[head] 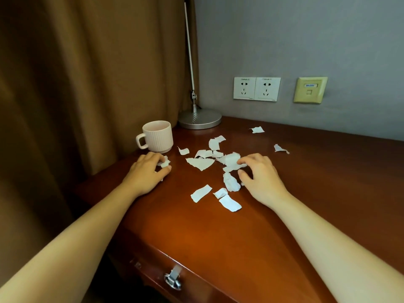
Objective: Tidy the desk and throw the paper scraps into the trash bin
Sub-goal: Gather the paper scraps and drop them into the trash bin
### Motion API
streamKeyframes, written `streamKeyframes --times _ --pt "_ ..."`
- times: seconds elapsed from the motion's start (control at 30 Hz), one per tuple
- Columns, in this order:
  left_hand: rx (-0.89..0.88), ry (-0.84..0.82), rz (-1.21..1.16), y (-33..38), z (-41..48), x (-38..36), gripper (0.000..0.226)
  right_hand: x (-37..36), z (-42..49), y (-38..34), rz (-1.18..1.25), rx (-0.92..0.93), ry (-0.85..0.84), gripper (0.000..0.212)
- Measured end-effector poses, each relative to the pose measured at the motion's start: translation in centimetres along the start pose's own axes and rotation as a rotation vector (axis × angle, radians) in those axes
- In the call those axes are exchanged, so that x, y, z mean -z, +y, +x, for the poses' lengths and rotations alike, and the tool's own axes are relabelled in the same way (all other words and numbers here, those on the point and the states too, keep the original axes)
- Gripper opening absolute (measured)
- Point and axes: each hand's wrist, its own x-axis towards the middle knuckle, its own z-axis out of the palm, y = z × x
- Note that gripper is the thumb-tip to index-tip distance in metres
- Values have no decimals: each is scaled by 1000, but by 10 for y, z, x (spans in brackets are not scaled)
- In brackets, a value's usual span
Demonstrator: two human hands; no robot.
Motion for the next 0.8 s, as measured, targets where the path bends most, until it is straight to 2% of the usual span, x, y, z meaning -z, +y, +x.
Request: streamKeyframes --times 0.2,0.33,0.43,0.5,0.57,0.63,0.7,0.8 --pt "-158 -110 -64 46 -4 -13 40 -3 20 6 -136 -30 64 36" --pt "-257 -82 -128 75 6 -23 48 4 41 33 -252 -232 121 45" --pt "-212 12 -70 85 22 -29 59 12 54 55 -288 -420 107 50" --pt "-142 26 -24 87 34 -33 64 13 62 64 -292 -476 100 45" --pt "-72 11 -5 86 45 -38 66 12 72 72 -269 -425 128 30" --pt "-31 -22 -3 86 53 -41 67 10 79 77 -144 -337 139 19" --pt "-27 -69 -17 90 61 -44 68 8 88 81 -65 -250 120 21" --pt "-68 -115 -31 98 71 -49 70 2 102 85 -71 -118 132 20"
